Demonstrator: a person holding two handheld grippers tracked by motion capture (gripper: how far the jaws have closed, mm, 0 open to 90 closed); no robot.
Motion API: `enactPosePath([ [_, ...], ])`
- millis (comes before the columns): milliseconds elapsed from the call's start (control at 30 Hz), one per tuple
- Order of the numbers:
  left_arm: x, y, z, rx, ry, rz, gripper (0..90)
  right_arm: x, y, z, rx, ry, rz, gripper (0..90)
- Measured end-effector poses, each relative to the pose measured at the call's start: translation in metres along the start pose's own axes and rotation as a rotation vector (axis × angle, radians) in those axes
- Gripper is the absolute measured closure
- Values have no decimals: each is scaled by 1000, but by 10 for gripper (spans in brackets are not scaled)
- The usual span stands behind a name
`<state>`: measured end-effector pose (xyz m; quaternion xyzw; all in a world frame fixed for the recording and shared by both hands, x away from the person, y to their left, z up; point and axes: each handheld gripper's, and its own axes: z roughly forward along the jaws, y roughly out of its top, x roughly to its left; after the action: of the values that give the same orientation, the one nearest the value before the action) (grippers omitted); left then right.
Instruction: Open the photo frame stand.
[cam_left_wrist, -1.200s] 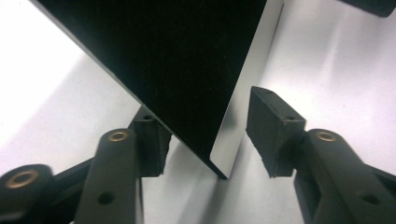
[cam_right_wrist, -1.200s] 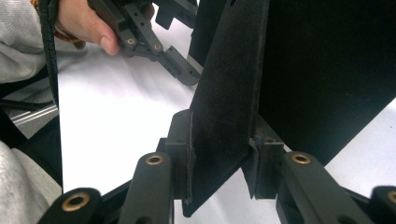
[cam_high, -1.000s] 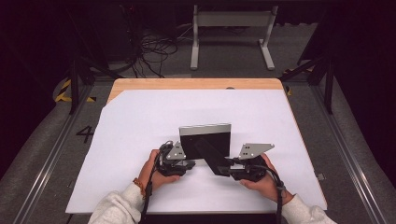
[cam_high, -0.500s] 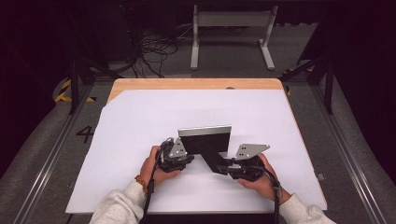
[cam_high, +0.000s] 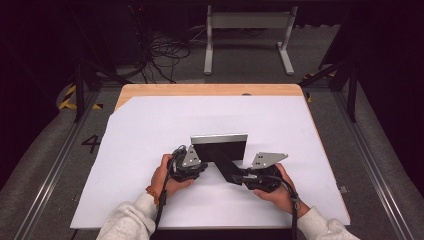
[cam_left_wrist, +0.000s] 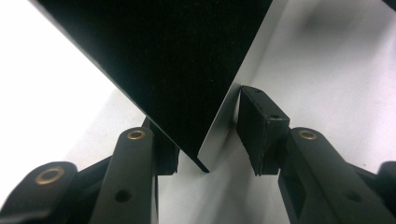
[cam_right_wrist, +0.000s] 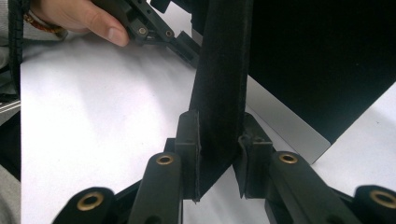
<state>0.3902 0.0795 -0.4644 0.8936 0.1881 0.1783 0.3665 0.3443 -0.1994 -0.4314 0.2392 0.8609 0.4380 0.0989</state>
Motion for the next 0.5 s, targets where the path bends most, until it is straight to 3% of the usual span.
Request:
enactPosePath([
  [500,4,1,1,7,16,1,591,1,0,0,7,-3,-11,755],
])
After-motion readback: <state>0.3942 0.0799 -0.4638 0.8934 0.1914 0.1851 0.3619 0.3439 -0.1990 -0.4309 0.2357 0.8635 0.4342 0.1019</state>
